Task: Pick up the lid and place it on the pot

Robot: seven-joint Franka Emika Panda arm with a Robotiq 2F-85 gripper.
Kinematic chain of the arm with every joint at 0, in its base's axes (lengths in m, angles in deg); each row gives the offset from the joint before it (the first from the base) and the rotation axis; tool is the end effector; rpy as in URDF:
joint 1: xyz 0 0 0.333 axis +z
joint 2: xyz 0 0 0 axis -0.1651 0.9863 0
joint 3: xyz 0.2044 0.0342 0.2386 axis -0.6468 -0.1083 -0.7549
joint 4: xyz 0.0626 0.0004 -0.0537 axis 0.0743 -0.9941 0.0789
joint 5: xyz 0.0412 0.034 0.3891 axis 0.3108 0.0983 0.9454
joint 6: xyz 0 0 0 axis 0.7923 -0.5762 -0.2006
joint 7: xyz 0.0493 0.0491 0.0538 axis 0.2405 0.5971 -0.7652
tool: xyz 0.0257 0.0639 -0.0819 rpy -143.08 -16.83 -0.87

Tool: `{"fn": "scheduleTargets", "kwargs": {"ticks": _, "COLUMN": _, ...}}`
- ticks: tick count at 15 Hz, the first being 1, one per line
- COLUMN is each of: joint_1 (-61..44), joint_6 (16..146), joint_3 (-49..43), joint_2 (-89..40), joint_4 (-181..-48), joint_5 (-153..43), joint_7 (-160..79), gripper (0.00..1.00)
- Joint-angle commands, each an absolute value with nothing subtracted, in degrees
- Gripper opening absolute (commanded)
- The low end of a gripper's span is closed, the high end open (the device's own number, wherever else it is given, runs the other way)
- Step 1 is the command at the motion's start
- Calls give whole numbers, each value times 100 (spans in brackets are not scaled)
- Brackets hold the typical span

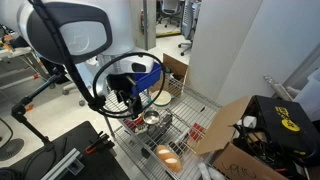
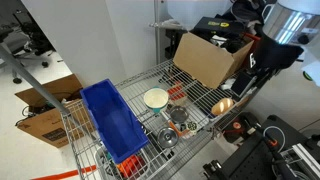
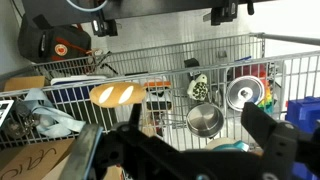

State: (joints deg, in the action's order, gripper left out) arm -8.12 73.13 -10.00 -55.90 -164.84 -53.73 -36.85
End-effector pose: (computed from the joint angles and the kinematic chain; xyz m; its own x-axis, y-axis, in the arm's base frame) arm 0.4382 0.0332 0.3822 0.9987 -0.0498 -0.0069 -0.0495 -0.9980 0.0394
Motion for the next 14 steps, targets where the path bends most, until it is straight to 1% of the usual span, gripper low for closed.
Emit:
{"fn": "scheduleTargets", "kwargs": {"ticks": 1, "joint_1": -819, "joint_6": 7304, "joint_3": -1007, "joint_2": -5591, "joint_4": -16470, "joint_5": -5370, "joint_7": -3690, "gripper": 100}}
{"fn": "scheduleTargets", "kwargs": {"ticks": 12, "joint_1": -819, "joint_6": 7304, "joint_3": -1007, "joint_2": -5591, "joint_4": -16454, "joint_5": -5370, "joint_7": -3690, "gripper": 100}}
{"fn": "scheduleTargets", "kwargs": {"ticks": 14, "joint_1": -821, "joint_6": 7320, "joint_3": -1052, "joint_2": -5252, "joint_4": -16220, "joint_5": -5404, "joint_7": -3561, "gripper": 100}}
